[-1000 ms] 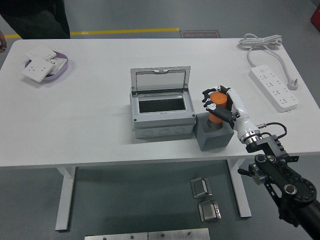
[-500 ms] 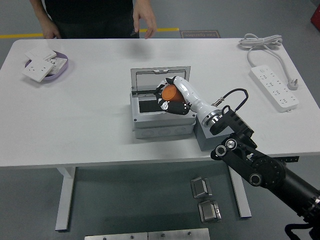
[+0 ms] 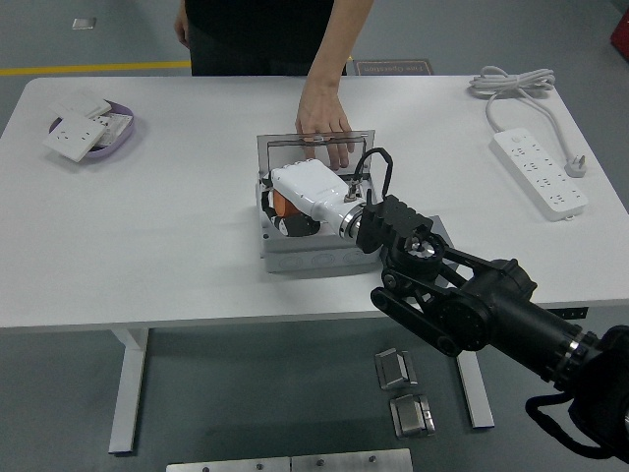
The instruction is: Pick up the cylinder from the cube,place it in the box,flap close box
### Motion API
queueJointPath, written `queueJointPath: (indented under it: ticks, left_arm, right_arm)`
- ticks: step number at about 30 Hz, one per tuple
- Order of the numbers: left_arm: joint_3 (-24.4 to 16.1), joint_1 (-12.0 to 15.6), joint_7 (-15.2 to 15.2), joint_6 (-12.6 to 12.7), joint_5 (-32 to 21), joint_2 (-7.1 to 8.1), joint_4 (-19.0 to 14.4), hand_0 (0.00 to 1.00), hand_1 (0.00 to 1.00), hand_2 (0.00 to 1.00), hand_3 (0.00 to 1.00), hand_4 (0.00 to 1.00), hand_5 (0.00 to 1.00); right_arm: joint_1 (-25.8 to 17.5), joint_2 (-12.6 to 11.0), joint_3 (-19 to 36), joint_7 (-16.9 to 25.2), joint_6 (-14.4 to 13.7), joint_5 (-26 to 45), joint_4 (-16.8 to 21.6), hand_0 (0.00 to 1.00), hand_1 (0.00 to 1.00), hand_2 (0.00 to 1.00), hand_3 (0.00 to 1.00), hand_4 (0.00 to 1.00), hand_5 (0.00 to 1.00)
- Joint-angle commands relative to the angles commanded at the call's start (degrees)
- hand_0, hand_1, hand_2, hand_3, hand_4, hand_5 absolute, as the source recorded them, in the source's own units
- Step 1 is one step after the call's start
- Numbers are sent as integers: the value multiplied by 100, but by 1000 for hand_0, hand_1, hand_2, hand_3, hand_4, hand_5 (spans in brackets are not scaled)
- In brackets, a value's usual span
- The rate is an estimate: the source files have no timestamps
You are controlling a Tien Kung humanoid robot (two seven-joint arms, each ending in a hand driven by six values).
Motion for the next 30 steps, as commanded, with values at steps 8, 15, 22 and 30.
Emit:
queueJointPath:
  ticks: [8,15,22,30]
  left_arm:
    - [34,-23,-12,-13,-4,-15,0,614,641,652,675,723,272]
    - [53,-13,-7,-11,-22,-11,0,615,641,652,675,723,275]
    - [38,-21,-15,-15,-2,-14,0,614,641,652,675,723,275]
    - [15,-33,-9,-18,28,-13,0,614,641,652,676,722,275]
  right_arm:
    - [211,103,65,5,19,-209,-558,257,274,277,204,2,2]
    - [228,103,133,106,114,-44,-701,300,323,330,310,2,2]
    - [221,103,187,190,214,45,-709,354,405,419,454,175,2]
    - [226,103,242,261,277,161,-687,441,513,535,614,439,141]
